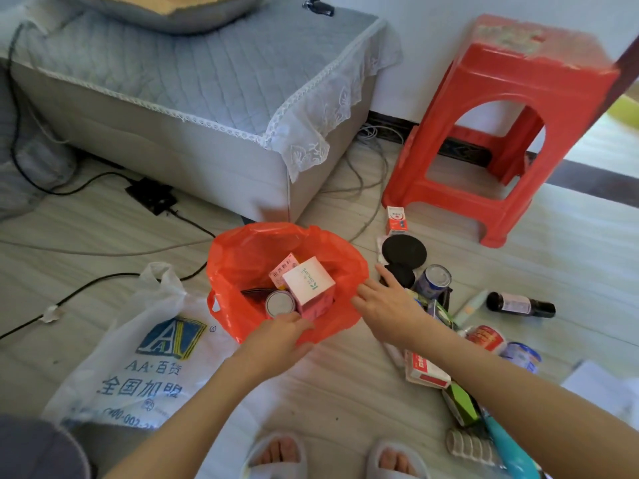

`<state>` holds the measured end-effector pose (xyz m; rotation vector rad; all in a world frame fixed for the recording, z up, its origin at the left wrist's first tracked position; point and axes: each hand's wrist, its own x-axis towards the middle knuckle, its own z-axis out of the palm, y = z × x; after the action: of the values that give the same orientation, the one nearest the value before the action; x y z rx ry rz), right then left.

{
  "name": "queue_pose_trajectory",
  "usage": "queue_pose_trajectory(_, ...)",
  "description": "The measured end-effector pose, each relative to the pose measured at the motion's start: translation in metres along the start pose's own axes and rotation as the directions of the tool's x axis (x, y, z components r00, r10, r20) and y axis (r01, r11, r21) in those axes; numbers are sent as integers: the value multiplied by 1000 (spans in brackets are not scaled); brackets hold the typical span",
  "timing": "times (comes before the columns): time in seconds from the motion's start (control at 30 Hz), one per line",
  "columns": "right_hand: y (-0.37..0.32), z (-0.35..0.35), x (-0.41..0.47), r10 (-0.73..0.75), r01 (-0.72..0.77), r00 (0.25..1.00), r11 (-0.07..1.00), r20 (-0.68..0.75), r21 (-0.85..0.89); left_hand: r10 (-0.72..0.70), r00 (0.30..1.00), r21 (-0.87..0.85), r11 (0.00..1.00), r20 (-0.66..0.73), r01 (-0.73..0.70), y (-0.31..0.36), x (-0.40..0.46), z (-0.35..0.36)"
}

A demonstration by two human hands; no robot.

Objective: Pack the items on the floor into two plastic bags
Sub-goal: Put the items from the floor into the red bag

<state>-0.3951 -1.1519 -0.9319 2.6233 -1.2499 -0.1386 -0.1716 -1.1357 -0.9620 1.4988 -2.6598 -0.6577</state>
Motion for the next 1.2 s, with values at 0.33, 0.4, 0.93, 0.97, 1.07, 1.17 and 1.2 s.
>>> queue_pose_trajectory(0.33,6,-54,-94,380,-360,914,920,-139,153,281,910,176,956,-306,-236,67,-25,-47)
queue_pose_trajectory(0.4,11,-55,-117,439,-418,885,895,-155,154,306,911,207,945,-276,-255,84,-25,-47)
queue_pose_trajectory(0.93,21,78,-214,723,-755,651,581,233,304,227,972,81,972,-55,-223,131,55,96)
queue_pose_trajectory(0.97,25,91,-210,712,-757,649,572,269,314,196,980,54,979,-40,-194,127,67,107)
queue_pose_trajectory(1.07,39,126,-188,687,-761,644,534,336,369,84,995,-78,993,-45,-87,116,100,136)
queue_pose_trajectory(1.17,52,152,-158,743,-808,556,380,372,450,-38,999,-228,973,-31,30,111,128,154)
queue_pose_trajectory(1.2,56,159,-149,769,-829,505,308,391,466,-71,997,-276,959,-41,57,111,137,157)
